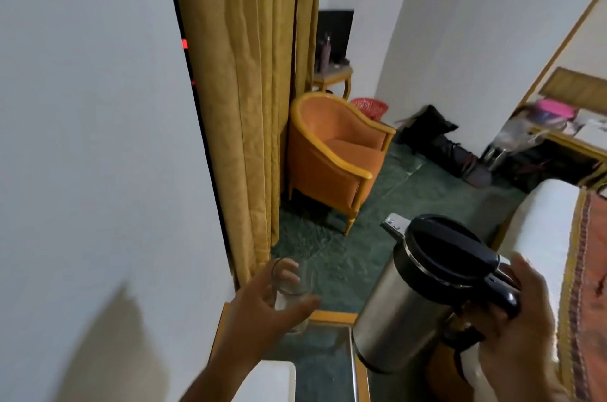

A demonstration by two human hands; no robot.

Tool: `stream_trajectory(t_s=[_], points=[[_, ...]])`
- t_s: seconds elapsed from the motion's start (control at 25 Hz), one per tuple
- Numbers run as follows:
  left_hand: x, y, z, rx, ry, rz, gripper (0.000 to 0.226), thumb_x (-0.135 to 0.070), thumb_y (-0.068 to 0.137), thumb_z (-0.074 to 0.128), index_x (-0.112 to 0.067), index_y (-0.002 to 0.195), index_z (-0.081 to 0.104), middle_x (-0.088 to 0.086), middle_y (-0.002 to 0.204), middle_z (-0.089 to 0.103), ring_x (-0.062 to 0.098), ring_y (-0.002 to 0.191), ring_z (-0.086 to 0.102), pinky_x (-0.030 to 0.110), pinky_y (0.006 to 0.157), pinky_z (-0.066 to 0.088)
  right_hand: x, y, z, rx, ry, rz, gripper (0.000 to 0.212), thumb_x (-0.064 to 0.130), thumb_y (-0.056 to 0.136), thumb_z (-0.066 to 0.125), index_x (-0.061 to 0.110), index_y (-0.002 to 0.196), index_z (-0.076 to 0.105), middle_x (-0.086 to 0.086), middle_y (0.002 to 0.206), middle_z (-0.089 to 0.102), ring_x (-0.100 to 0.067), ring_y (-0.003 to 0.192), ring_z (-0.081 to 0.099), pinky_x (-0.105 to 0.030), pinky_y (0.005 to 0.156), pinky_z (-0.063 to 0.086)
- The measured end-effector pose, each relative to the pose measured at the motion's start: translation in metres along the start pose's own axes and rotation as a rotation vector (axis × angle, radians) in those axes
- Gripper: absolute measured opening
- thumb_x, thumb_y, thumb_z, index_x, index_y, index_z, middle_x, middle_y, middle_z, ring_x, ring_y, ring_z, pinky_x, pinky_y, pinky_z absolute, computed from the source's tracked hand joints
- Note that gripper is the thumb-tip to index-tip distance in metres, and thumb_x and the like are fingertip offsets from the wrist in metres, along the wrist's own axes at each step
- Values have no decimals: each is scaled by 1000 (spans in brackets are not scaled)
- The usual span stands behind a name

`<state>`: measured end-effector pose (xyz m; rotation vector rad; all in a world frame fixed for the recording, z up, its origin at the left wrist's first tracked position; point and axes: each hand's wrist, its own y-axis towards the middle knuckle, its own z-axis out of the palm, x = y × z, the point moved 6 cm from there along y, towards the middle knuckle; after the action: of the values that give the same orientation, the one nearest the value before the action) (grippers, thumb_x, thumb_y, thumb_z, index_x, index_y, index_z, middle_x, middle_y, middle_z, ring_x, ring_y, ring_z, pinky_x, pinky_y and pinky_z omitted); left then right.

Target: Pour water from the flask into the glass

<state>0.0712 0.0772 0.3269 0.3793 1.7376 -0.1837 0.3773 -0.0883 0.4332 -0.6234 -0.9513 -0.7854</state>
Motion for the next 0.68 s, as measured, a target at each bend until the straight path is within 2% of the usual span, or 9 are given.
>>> stream_trajectory(t_s=[0.12, 0.2, 0.32, 0.4, 0.48, 0.68], points=[[-49, 15, -1, 52, 34, 75, 77, -94, 53, 86, -53, 117, 72, -26, 107, 84, -3, 100, 81, 23, 81, 68, 41, -9, 48, 139, -108, 6, 56, 42, 106, 49, 22, 62, 78, 12, 40, 46, -1, 26, 39, -9, 30, 32], [-76, 26, 0, 92, 25, 100, 78, -94, 52, 86, -52, 116, 72, -26, 105, 83, -2, 95, 82, 35, 86, 71, 62, -13, 66, 248, -160, -20, 56, 43, 105, 50, 20, 65, 80, 10, 37, 40, -3, 26, 33, -11, 30, 32], [-110, 38, -4, 133, -2, 150, 77, -92, 52, 88, -52, 117, 72, -25, 105, 83, 5, 93, 85, 42, 92, 71, 94, -20, 104, 382, -250, -35, 50, 52, 94, 58, 19, 58, 72, 5, 38, 40, -6, 29, 34, -15, 33, 35], [-125, 42, -9, 139, -33, 177, 76, -91, 52, 89, -53, 116, 72, -26, 106, 83, 6, 94, 85, 41, 92, 71, 108, -23, 119, 444, -309, -39, 49, 54, 85, 61, 22, 48, 63, 5, 39, 42, -6, 30, 36, -16, 35, 36], [-136, 43, -14, 139, -59, 189, 77, -89, 52, 91, -52, 117, 72, -26, 108, 82, 5, 96, 85, 37, 89, 71, 121, -27, 135, 495, -370, -65, 48, 54, 82, 63, 25, 45, 64, 5, 39, 44, -7, 30, 39, -17, 37, 36], [-154, 40, -19, 150, -93, 227, 68, -85, 56, 92, -55, 113, 72, -25, 106, 84, 4, 96, 86, 14, 73, 66, 133, -31, 163, 559, -566, -60, 47, 60, 74, 71, 26, 42, 60, 2, 42, 36, -14, 39, 29, -27, 49, 27]])
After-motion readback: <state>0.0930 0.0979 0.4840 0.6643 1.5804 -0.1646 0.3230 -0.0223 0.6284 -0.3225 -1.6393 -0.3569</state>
